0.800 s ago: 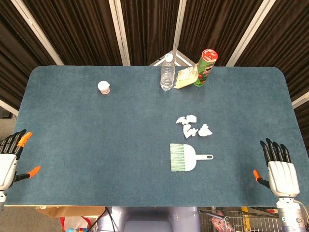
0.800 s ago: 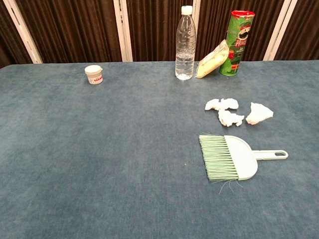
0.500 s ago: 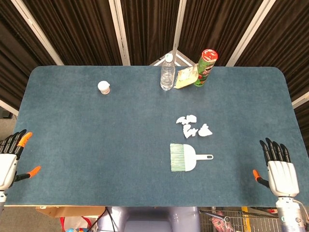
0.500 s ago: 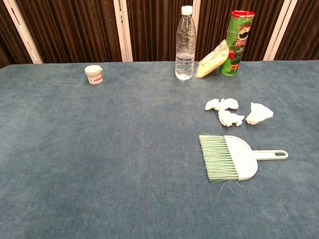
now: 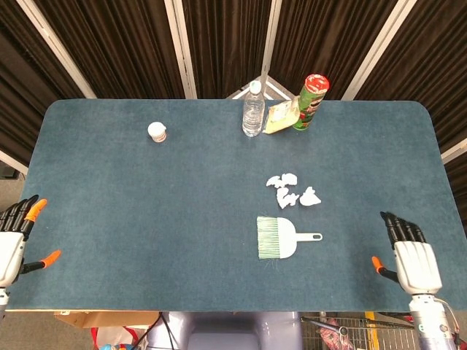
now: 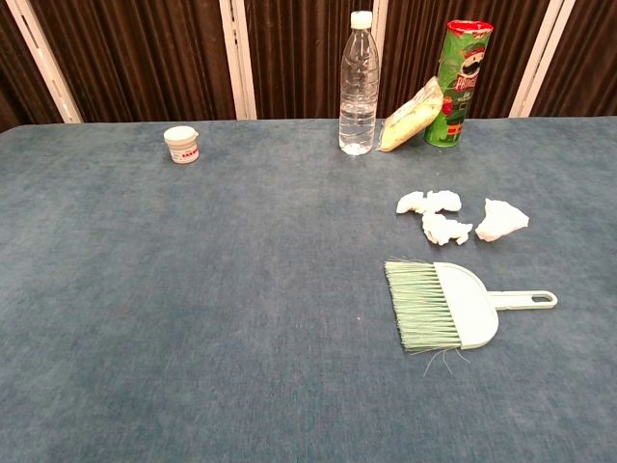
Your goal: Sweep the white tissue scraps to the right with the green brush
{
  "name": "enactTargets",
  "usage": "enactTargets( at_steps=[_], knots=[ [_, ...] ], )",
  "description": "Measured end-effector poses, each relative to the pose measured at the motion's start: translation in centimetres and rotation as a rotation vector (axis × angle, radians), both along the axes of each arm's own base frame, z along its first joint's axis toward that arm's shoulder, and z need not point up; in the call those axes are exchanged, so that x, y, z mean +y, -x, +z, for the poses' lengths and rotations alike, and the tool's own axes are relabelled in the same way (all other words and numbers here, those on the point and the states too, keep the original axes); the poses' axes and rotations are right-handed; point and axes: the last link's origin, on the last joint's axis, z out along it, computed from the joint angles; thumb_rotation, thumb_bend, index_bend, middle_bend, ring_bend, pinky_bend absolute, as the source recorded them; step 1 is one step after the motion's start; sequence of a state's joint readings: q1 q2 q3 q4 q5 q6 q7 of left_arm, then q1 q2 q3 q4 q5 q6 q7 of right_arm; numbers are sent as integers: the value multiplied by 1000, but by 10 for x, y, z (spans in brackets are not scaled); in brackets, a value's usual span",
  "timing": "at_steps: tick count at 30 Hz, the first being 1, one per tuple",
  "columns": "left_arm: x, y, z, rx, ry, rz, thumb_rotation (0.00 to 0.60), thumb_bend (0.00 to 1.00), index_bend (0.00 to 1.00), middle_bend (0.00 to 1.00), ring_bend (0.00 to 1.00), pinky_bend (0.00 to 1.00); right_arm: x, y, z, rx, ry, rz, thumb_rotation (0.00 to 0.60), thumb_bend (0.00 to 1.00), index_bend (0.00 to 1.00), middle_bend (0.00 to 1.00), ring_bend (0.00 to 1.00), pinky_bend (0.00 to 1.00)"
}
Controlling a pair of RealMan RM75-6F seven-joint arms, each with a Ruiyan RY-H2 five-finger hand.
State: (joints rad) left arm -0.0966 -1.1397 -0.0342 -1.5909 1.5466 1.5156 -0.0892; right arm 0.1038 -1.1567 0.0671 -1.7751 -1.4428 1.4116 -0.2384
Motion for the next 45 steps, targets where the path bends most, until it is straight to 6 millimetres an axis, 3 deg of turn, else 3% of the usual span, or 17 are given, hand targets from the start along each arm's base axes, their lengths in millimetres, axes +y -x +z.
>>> enactTargets(
  at_steps=[2,5,8,18,27,45],
  knots=[
    [0,0,0,0,0,-2,600,0,0,0,0,17,-4,-4,-3,-5,-14,9,600,287,22,751,789,696],
    [1,-1,-1,2,3,-6,600,0,0,0,0,17,-14,-11,-9,-15,-36,24,600,287,200,922,946,823],
    [1,-1,-1,2,5,-9,600,0,0,0,0,17,-24,-18,-16,-18,-61,35,600,287,311,990,999,870],
    [1,-2,0,-6,7,-15,600,0,0,0,0,17,-65,-40,-67,46,-197,13,600,287,378,1000,1000,884],
    [2,-2,0,-13,11,-19,600,0,0,0,0,17,-74,-53,-111,68,-277,-20,600,287,380,1000,1000,884],
    [2,-2,0,-19,19,-20,600,0,0,0,0,17,-85,-52,-138,80,-277,-62,600,287,439,1000,1000,884]
  ],
)
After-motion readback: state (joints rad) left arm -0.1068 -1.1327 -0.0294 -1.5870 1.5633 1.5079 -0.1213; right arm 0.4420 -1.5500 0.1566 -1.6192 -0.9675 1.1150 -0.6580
